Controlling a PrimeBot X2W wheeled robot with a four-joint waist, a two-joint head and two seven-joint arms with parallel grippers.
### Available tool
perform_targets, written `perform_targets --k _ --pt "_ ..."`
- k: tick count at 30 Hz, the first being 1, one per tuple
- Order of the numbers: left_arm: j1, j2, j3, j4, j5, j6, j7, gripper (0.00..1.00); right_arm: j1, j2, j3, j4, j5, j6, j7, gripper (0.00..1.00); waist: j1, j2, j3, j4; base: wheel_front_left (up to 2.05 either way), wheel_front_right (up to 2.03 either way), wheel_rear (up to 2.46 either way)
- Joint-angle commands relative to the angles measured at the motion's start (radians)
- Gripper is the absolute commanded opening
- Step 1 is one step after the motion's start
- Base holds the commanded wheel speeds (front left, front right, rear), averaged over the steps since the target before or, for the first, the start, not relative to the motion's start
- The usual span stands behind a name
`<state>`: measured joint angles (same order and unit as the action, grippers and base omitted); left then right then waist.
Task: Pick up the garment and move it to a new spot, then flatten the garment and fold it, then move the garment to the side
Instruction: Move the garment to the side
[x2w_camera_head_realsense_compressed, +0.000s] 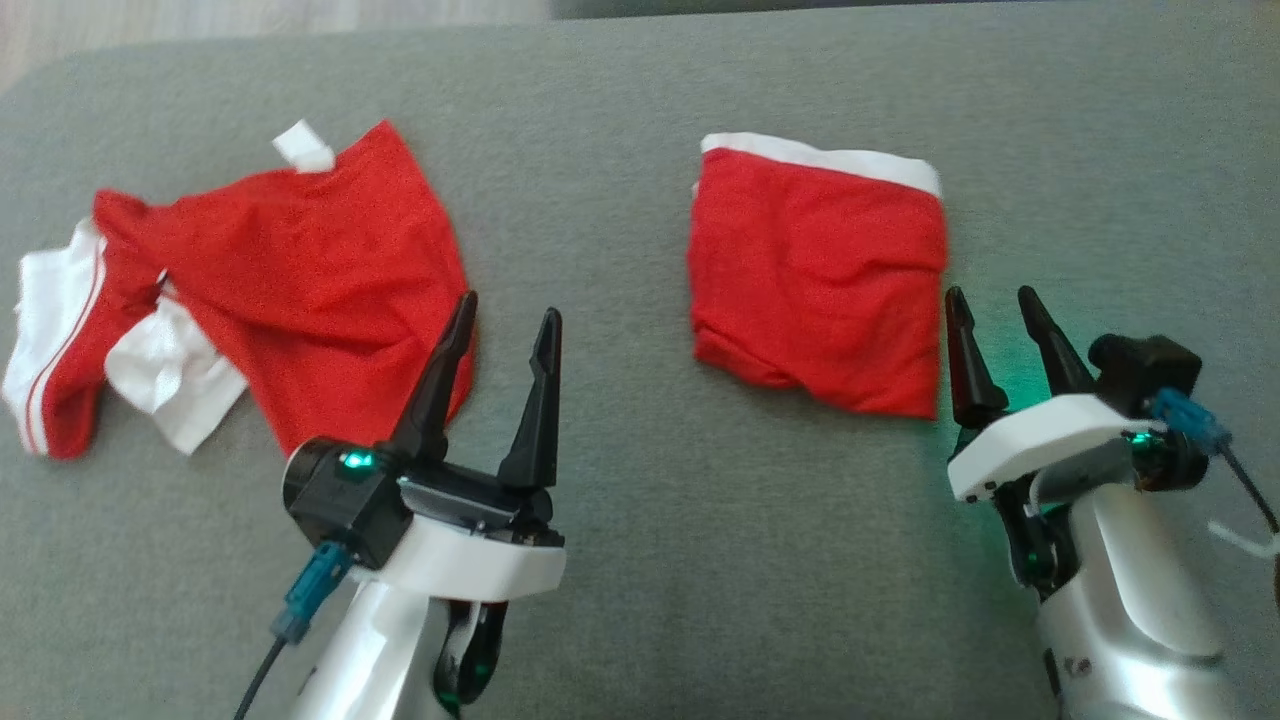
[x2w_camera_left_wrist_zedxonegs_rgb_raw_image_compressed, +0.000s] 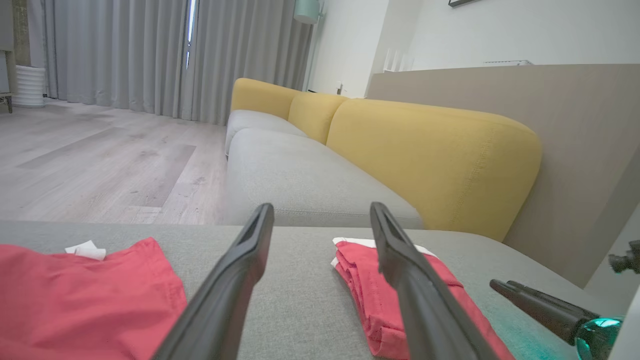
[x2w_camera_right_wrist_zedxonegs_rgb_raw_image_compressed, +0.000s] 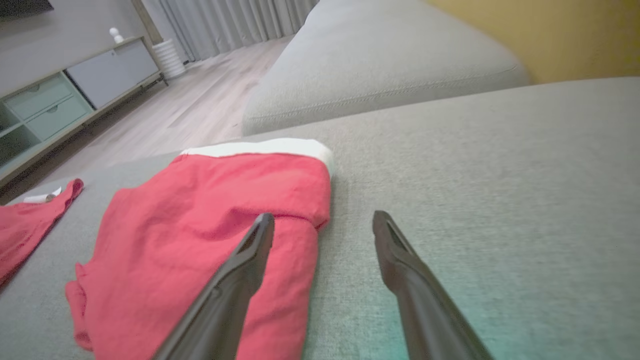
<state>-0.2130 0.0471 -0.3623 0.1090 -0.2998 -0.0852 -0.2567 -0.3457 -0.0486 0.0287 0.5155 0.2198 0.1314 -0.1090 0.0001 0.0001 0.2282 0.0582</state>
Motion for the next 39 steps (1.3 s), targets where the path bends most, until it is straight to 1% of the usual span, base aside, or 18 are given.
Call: perform_targets --k 1,6,9,11,14,15,16,19,24,28,29,31,34,36,39 --pt "-0.038 0.003 0.02 -0.036 -0.006 0.006 -0.005 1.0 -0.043 -0.002 0.019 -0.013 -0.001 -0.001 0.007 1.0 -0.0001 -0.0001 0.025 0.032 0.0 0.0 0.0" --pt "-0.052 0.003 0.001 -0.038 -0.02 0.014 -0.005 1.0 -0.107 -0.002 -0.006 0.076 -0.008 -0.001 0.044 1.0 -0.0001 -0.0001 0.053 0.078 0.0 0.0 0.0" --pt "-0.058 0.003 -0.006 -0.038 -0.025 0.018 -0.005 1.0 -0.144 -0.002 -0.012 0.129 0.016 -0.001 0.067 1.0 -0.0001 -0.0001 0.065 0.097 0.0 0.0 0.0" --pt "-0.061 0.003 -0.011 -0.037 -0.027 0.02 -0.005 1.0 -0.175 -0.002 0.005 0.184 0.041 -0.001 0.084 1.0 -0.0001 -0.0001 0.073 0.106 0.0 0.0 0.0" --pt "-0.064 0.003 -0.012 -0.037 -0.025 0.022 -0.005 1.0 -0.203 -0.002 0.031 0.24 0.041 -0.001 0.092 0.99 -0.0001 -0.0001 0.08 0.107 0.0 0.0 0.0" --pt "-0.066 0.003 -0.013 -0.036 -0.023 0.022 -0.005 1.0 -0.212 -0.002 0.04 0.257 0.034 -0.001 0.089 0.1 -0.0001 -0.0001 0.081 0.105 0.0 0.0 0.0" --pt "-0.068 0.003 -0.014 -0.036 -0.02 0.022 -0.005 1.0 -0.221 -0.002 0.051 0.271 0.017 -0.001 0.08 0.0 -0.0001 -0.0001 0.082 0.102 0.0 0.0 0.0" --pt "-0.075 0.003 -0.015 -0.036 -0.013 0.022 -0.005 1.0 -0.246 -0.002 0.069 0.305 -0.044 -0.001 0.039 0.0 -0.0001 -0.0001 0.08 0.084 0.0 0.0 0.0" --pt "-0.081 0.003 -0.014 -0.039 -0.003 0.018 -0.005 1.0 -0.281 -0.006 0.073 0.337 -0.144 -0.001 -0.028 0.0 -0.0001 -0.0001 0.063 0.03 0.0 0.0 0.0" --pt "-0.087 0.003 -0.023 -0.041 0.002 0.015 -0.005 1.0 -0.296 -0.031 0.1 0.34 -0.204 -0.001 -0.052 0.0 -0.0001 -0.0001 0.044 -0.025 0.0 0.0 0.0" --pt "-0.087 0.003 -0.023 -0.041 0.002 0.015 -0.005 1.0 -0.296 -0.031 0.1 0.34 -0.204 -0.001 -0.052 0.0 -0.0001 -0.0001 0.044 -0.025 0.0 0.0 0.0" --pt "-0.093 0.003 -0.035 -0.038 0.003 0.015 -0.005 1.0 -0.299 -0.053 0.127 0.337 -0.222 -0.001 -0.053 0.0 -0.0001 -0.0001 0.034 -0.054 0.0 0.0 0.0" --pt "-0.107 0.003 -0.063 -0.031 0.004 0.015 -0.005 1.0 -0.306 -0.102 0.18 0.325 -0.231 -0.001 -0.041 0.0 -0.0001 -0.0001 0.024 -0.097 0.0 0.0 0.0" --pt "-0.12 0.003 -0.086 -0.029 0.003 0.016 -0.005 1.0 -0.312 -0.147 0.221 0.313 -0.227 -0.001 -0.029 0.0 -0.0001 -0.0001 0.022 -0.123 0.0 0.0 0.0" --pt "-0.142 0.003 -0.121 -0.033 -0.003 0.02 -0.005 1.0 -0.317 -0.232 0.29 0.295 -0.209 -0.001 -0.004 0.0 -0.0001 -0.0001 0.028 -0.15 0.0 0.0 0.0"
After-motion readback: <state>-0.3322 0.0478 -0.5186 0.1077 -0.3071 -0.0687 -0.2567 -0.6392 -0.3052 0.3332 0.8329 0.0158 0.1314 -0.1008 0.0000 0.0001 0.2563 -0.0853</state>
